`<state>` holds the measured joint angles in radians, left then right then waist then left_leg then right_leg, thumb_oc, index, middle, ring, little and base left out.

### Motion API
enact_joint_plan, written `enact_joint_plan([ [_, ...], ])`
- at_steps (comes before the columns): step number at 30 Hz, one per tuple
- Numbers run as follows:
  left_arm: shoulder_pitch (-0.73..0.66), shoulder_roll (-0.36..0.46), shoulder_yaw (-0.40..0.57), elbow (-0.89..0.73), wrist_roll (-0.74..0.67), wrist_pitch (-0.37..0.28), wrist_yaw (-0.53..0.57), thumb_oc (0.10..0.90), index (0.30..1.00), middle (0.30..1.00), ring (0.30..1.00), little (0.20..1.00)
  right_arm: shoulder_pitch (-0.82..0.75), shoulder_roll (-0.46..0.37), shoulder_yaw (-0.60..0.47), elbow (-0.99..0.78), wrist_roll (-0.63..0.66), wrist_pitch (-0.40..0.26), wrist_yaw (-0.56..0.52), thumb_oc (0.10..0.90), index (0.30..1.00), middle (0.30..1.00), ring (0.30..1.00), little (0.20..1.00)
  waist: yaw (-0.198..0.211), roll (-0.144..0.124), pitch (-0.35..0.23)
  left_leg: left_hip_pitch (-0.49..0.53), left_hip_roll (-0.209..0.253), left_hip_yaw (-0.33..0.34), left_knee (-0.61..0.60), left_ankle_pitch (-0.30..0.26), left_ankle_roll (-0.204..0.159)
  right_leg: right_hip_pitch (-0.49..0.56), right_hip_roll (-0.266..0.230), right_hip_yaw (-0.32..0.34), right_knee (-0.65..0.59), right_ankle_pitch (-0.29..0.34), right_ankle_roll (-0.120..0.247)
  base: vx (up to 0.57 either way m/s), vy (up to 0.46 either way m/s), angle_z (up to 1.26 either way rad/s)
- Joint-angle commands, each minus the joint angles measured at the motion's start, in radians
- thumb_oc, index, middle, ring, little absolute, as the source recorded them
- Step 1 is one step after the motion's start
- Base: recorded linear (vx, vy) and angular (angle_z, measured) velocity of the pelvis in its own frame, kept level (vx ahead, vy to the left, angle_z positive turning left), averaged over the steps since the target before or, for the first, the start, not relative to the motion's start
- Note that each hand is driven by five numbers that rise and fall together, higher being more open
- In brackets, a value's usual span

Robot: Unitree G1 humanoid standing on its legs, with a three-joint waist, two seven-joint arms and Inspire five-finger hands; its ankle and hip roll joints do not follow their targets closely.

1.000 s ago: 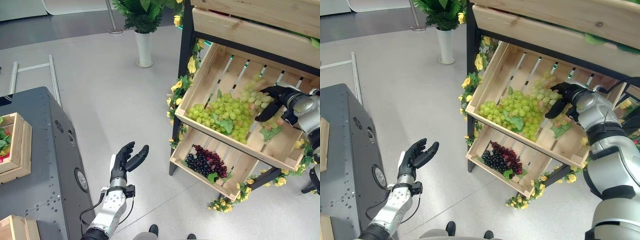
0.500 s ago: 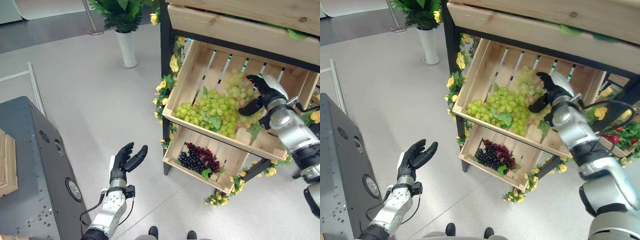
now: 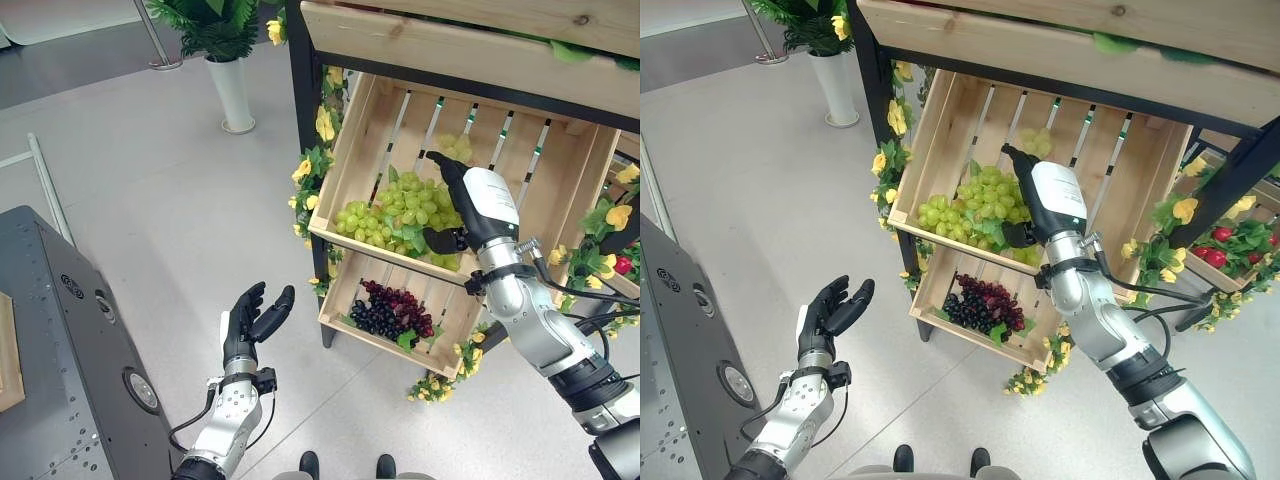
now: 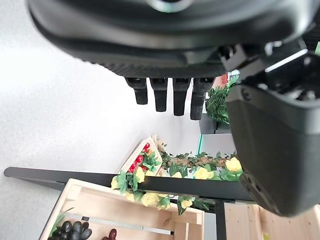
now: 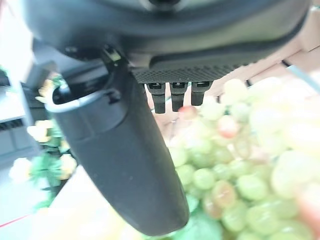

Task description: Pick up the fruits from the basket on one side to the basket on the other side

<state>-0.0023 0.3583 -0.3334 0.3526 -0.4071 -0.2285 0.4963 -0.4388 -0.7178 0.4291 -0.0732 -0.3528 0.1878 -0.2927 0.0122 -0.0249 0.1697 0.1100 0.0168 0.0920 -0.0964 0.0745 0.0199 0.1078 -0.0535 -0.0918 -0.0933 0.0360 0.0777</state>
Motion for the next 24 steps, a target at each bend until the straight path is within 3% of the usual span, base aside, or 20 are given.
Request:
enact_joint_plan([
  [1,-0.075,0.001,0.003,-0.046,0.045,-0.093,0.022,0.8,0.9,0.9,0.9,0.9,-0.103,-0.019,-0.049,-0.116,-0.143,-0.179,-0.15,0.8,0.9,0.9,0.9,0.9,0.013,0.003,-0.054,0.043,-0.015,-0.017,0.009,-0.177,-0.003,0.028,-0.01,-0.019,0.006,-0.055,-0.004,0.0,0.0,0.0],
  [11,-0.047,-0.008,-0.04,-0.01,0.047,-0.117,0.026,0.8,0.9,0.9,0.9,0.9,-0.065,0.039,0.009,-0.138,-0.318,-0.37,-0.453,0.8,0.9,0.9,0.9,0.9,0.032,0.011,-0.056,0.037,-0.017,-0.024,0.009,-0.182,0.002,0.024,-0.012,-0.026,0.006,-0.061,0.002,0.0,0.0,0.0],
  [20,-0.03,-0.026,-0.071,0.083,0.058,-0.175,0.042,0.8,0.9,0.9,0.9,0.9,0.012,0.09,0.108,-0.059,-0.623,-0.575,-0.764,0.8,0.9,0.9,0.9,0.9,0.044,0.013,-0.061,0.036,-0.02,-0.031,0.009,-0.185,0.005,0.024,-0.016,-0.034,0.006,-0.065,0.007,0.0,-0.001,0.0],
  [21,-0.03,-0.026,-0.071,0.084,0.058,-0.176,0.042,0.8,0.9,0.9,0.9,0.9,0.012,0.091,0.108,-0.058,-0.624,-0.576,-0.766,0.8,0.9,0.9,0.9,0.9,0.044,0.013,-0.061,0.036,-0.02,-0.031,0.009,-0.185,0.005,0.024,-0.016,-0.034,0.006,-0.065,0.007,0.03,-0.012,0.01],
  [22,-0.028,-0.029,-0.073,0.113,0.055,-0.191,0.038,0.8,0.9,0.9,0.9,0.9,0.04,0.095,0.131,-0.022,-0.623,-0.634,-0.747,0.8,0.9,0.9,0.9,0.9,0.045,0.012,-0.063,0.036,-0.021,-0.032,0.009,-0.185,0.006,0.024,-0.017,-0.036,0.006,-0.065,0.008,0.0,0.0,0.0],
  [24,-0.029,-0.033,-0.071,0.128,0.061,-0.198,0.04,0.8,0.9,0.9,0.9,0.9,0.049,0.096,0.147,-0.004,-0.597,-0.663,-0.722,0.8,0.9,0.9,0.9,0.9,0.046,0.011,-0.063,0.035,-0.021,-0.032,0.009,-0.185,0.007,0.023,-0.018,-0.037,0.006,-0.065,0.008,0.0,0.0,0.0],
])
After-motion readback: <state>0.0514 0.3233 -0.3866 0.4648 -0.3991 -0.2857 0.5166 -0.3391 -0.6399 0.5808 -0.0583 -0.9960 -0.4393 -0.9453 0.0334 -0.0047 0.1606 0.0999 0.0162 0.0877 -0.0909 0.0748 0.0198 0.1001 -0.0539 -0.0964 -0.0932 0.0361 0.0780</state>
